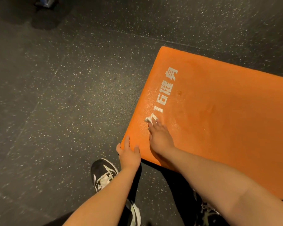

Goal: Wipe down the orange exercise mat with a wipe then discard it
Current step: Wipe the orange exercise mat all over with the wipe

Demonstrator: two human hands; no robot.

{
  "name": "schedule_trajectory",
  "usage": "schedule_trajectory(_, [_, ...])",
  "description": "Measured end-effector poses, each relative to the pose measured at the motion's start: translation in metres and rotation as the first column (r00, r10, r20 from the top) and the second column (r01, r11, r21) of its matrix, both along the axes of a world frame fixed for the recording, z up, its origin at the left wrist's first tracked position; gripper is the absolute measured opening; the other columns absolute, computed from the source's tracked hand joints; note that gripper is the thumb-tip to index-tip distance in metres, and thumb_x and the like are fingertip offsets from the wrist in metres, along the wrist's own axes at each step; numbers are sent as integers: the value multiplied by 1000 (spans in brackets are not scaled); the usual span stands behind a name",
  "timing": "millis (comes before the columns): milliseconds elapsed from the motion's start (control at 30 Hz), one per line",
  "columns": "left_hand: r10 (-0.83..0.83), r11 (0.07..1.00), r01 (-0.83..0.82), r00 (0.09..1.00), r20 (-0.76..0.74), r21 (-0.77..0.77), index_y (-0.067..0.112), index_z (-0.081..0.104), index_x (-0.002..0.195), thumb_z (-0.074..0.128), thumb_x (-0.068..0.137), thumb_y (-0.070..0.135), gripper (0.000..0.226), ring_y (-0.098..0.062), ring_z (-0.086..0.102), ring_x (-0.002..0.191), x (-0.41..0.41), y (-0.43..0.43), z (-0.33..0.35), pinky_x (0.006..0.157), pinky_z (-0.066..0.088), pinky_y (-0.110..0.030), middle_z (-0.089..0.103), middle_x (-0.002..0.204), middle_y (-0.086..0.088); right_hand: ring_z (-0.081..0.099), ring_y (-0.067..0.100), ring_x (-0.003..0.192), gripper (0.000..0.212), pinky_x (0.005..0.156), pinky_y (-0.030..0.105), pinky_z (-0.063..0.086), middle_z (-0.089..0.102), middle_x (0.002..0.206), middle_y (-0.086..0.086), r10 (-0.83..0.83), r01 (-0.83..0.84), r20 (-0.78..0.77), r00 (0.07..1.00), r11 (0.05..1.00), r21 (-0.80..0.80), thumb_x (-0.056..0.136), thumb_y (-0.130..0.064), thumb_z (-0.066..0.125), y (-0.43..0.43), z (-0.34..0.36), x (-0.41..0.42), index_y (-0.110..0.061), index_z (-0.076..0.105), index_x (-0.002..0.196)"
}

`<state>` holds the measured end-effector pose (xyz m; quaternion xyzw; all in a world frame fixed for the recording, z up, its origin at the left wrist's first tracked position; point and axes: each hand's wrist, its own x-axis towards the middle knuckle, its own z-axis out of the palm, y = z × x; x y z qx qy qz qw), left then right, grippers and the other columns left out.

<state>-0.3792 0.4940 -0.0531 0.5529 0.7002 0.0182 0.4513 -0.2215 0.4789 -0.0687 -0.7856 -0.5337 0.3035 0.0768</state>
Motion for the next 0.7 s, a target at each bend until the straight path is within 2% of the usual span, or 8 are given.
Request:
schedule_trajectory(67, [17,1000,-18,999,41,15,33,21,158,49,103,30,62,-34,34,137,3,-2,2,116,29,-39,-4,161,-9,2,23,157,58,125,39,0,6,170,3,47,-47,-58,997,999,-1,105,-15,35,-1,7,-18,-18,20,162])
schedule_trajectory(200, [17,996,-29,991,135,83,25,25,158,46,103,11,61,-24,30,136,2,-2,11,117,26,-31,0,158,-7,8,22,156,52,127,42,5,15,169,-1,295,-291,-145,944,955,50,107,-17,36,-11,16,-34,-20,33,158])
schedule_trajectory(267, [10,995,-27,985,169,98,18,27,158,46,102,6,60,-21,31,138,0,4,15,117,26,-27,3,158,-7,4,21,157,53,126,47,2,13,169,-3,255,-253,-79,964,967,37,107,-21,35,-10,16,-25,-25,29,159])
schedule_trajectory(333, [13,992,-37,981,195,119,13,29,157,46,102,4,58,-18,30,140,-2,11,17,116,25,-24,5,157,-7,-2,20,157,54,124,48,-3,8,170,-4,132,-133,-39,990,991,-25,108,-29,32,-5,17,-18,-27,22,161])
schedule_trajectory(433, [29,983,-67,976,218,170,9,33,154,44,102,2,54,-14,33,134,-1,23,25,107,23,-15,10,156,-7,-3,19,157,55,125,46,-1,5,170,-5,38,-44,-85,996,997,-67,109,-30,31,8,22,-22,-26,19,162])
schedule_trajectory(600, [180,952,-232,952,249,199,9,41,151,42,100,-1,52,-10,38,127,-20,70,32,107,32,-19,16,154,-4,2,20,157,55,127,42,5,10,170,-1,148,-158,-209,967,987,-33,108,-25,35,40,33,-49,-26,21,162])
schedule_trajectory(700, [105,972,-138,980,171,190,13,36,153,44,101,2,54,-18,33,138,-38,82,26,106,27,-18,9,160,-8,0,21,157,58,126,43,8,2,170,0,161,-180,-231,960,982,-64,106,-22,37,51,35,-68,-25,20,162])
